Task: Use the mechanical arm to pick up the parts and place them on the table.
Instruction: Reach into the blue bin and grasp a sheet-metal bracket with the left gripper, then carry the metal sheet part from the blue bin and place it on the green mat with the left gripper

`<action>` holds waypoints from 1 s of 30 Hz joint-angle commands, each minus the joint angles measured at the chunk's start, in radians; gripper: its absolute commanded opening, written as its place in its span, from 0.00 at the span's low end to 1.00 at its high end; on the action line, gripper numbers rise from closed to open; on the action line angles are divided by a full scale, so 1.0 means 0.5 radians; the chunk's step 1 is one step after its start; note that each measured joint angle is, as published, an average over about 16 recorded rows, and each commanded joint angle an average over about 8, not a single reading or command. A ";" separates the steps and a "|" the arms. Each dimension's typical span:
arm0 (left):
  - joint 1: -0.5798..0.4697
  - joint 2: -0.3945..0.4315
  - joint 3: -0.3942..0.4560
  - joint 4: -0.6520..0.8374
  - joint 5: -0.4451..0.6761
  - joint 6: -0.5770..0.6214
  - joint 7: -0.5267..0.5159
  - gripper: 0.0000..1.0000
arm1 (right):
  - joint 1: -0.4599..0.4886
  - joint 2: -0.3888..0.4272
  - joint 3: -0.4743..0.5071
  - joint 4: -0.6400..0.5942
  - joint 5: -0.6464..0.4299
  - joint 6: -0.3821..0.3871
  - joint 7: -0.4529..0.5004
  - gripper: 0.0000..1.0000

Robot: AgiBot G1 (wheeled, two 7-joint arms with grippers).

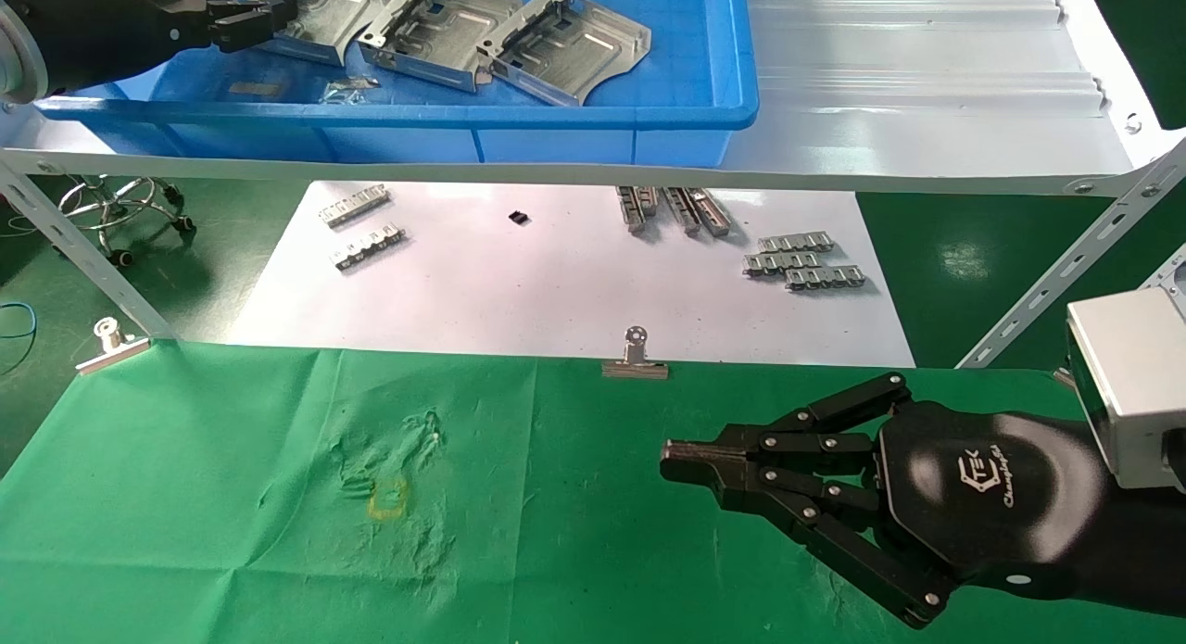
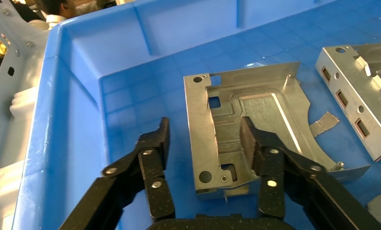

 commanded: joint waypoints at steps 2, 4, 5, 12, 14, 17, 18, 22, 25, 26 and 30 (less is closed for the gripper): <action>0.000 0.005 -0.004 0.010 -0.006 -0.014 0.010 0.00 | 0.000 0.000 0.000 0.000 0.000 0.000 0.000 0.00; 0.000 0.007 -0.007 0.017 -0.010 -0.023 0.011 0.00 | 0.000 0.000 0.000 0.000 0.000 0.000 0.000 0.00; 0.000 0.008 -0.008 0.019 -0.012 -0.028 0.011 0.00 | 0.000 0.000 0.000 0.000 0.000 0.000 0.000 0.00; -0.002 0.012 -0.009 0.025 -0.012 -0.048 0.023 0.00 | 0.000 0.000 0.000 0.000 0.000 0.000 0.000 0.00; -0.003 0.012 -0.009 0.025 -0.012 -0.051 0.028 0.00 | 0.000 0.000 0.000 0.000 0.000 0.000 0.000 0.00; -0.006 0.010 -0.009 0.025 -0.011 -0.054 0.035 0.00 | 0.000 0.000 0.000 0.000 0.000 0.000 0.000 0.00; -0.007 0.009 -0.009 0.024 -0.012 -0.054 0.037 0.00 | 0.000 0.000 0.000 0.000 0.000 0.000 0.000 0.00; -0.016 0.001 -0.019 0.011 -0.025 -0.055 0.056 0.00 | 0.000 0.000 0.000 0.000 0.000 0.000 0.000 0.00; -0.024 -0.011 -0.040 -0.014 -0.056 -0.043 0.087 0.00 | 0.000 0.000 0.000 0.000 0.000 0.000 0.000 0.00; -0.027 -0.017 -0.050 -0.025 -0.070 -0.034 0.100 0.00 | 0.000 0.000 0.000 0.000 0.000 0.000 0.000 0.00; -0.033 -0.051 -0.093 -0.072 -0.133 0.055 0.168 0.00 | 0.000 0.000 0.000 0.000 0.000 0.000 0.000 0.00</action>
